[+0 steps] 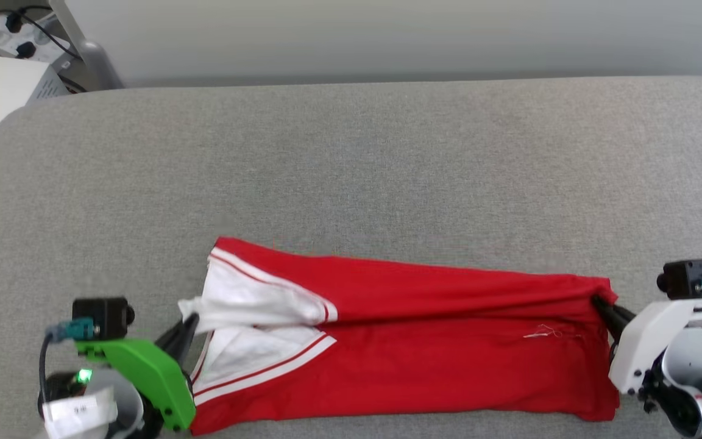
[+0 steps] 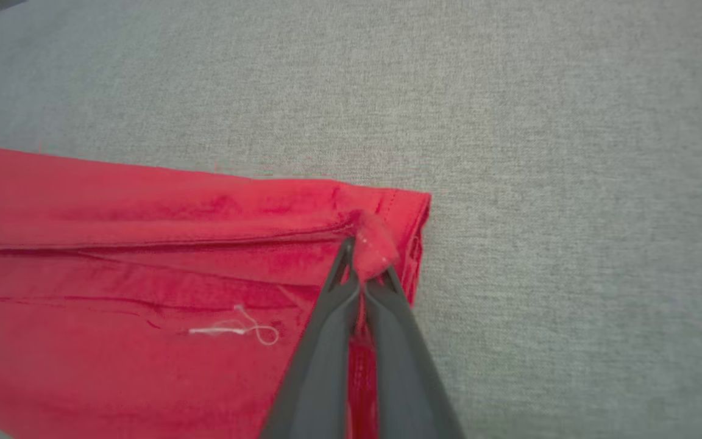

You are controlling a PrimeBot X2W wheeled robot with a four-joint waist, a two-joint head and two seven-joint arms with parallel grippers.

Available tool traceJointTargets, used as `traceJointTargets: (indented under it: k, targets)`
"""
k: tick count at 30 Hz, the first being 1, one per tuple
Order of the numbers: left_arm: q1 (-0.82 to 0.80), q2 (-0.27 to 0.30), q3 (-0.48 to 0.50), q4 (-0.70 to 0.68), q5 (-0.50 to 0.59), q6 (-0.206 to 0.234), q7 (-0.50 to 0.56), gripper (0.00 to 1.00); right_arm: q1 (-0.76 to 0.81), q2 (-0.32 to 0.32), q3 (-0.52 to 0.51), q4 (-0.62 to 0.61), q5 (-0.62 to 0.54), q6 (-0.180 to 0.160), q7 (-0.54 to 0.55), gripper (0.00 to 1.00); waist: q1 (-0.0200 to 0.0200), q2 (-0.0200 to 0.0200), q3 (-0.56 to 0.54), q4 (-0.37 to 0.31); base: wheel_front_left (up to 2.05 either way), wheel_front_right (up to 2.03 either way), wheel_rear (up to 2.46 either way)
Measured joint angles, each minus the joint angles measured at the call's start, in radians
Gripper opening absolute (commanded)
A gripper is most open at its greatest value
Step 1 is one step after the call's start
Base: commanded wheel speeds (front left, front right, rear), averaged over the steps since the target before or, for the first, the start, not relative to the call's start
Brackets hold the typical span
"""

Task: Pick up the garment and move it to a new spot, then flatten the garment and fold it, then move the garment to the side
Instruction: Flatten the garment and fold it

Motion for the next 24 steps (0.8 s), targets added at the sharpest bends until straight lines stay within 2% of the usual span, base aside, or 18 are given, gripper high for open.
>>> traceJointTargets:
  k: [2,3,8,9,10,11,12,15,16,18,19,24]
  targets:
    - [0.048,0.004,0.0,-0.03,-0.014,0.019,0.001,0.0,0.038,0.012,-0.015,-0.022,-0.012,0.0,0.005,0.0,0.0,0.0,-0.01,0.002,0.0,0.0,0.0]
    - [0.112,-0.002,-0.001,-0.045,-0.04,0.044,-0.001,0.0,0.094,0.036,-0.041,-0.043,-0.038,0.0,0.009,0.0,0.0,0.0,-0.021,0.003,0.0,0.0,0.0]
    - [0.154,-0.044,-0.012,-0.027,-0.057,0.054,-0.033,0.0,0.148,0.078,-0.062,-0.042,-0.063,0.0,0.004,0.0,0.0,0.0,-0.027,0.0,0.0,0.0,0.0]
    - [0.155,-0.055,-0.017,-0.016,-0.057,0.053,-0.04,0.17,0.157,0.087,-0.066,-0.04,-0.069,0.0,-0.006,0.0,0.0,0.0,-0.026,0.0,0.0,0.0,0.0]
    - [0.155,-0.067,-0.018,-0.002,-0.057,0.048,-0.051,0.42,0.163,0.097,-0.071,-0.036,-0.076,0.0,-0.018,0.27,0.0,0.0,-0.025,0.001,0.0,0.0,0.0]
    - [0.155,-0.077,-0.02,0.009,-0.057,0.042,-0.056,0.89,0.166,0.103,-0.072,-0.033,-0.078,0.0,-0.024,0.81,0.0,0.0,-0.025,0.001,0.0,0.0,0.0]
    - [0.154,-0.087,-0.023,0.022,-0.057,0.031,-0.063,1.0,0.171,0.111,-0.073,-0.032,-0.084,0.0,-0.04,1.0,0.0,0.0,-0.024,0.001,0.0,0.0,0.0]
    - [0.15,-0.113,-0.025,0.059,-0.052,0.004,-0.106,1.0,0.175,0.136,-0.088,-0.034,-0.094,0.0,-0.106,1.0,0.0,0.0,-0.025,0.002,0.0,0.0,0.0]
    - [0.144,-0.123,-0.021,0.074,-0.038,-0.009,-0.151,1.0,0.175,0.152,-0.101,-0.043,-0.097,0.0,-0.159,1.0,0.0,0.0,-0.027,0.002,0.0,0.0,0.0]
    - [0.132,-0.131,-0.011,0.083,-0.027,-0.014,-0.199,1.0,0.176,0.16,-0.112,-0.058,-0.102,0.0,-0.198,1.0,0.0,0.0,-0.031,0.002,0.0,0.0,0.0]
    - [0.115,-0.139,0.012,0.093,0.011,-0.012,-0.265,1.0,0.176,0.167,-0.127,-0.079,-0.106,0.0,-0.216,1.0,0.0,0.0,-0.038,0.002,0.0,0.0,0.0]
    - [0.109,-0.152,0.069,0.065,0.075,0.003,-0.318,1.0,0.176,0.166,-0.156,-0.096,-0.114,0.0,-0.174,1.0,0.0,0.0,-0.055,0.0,0.0,0.0,0.0]
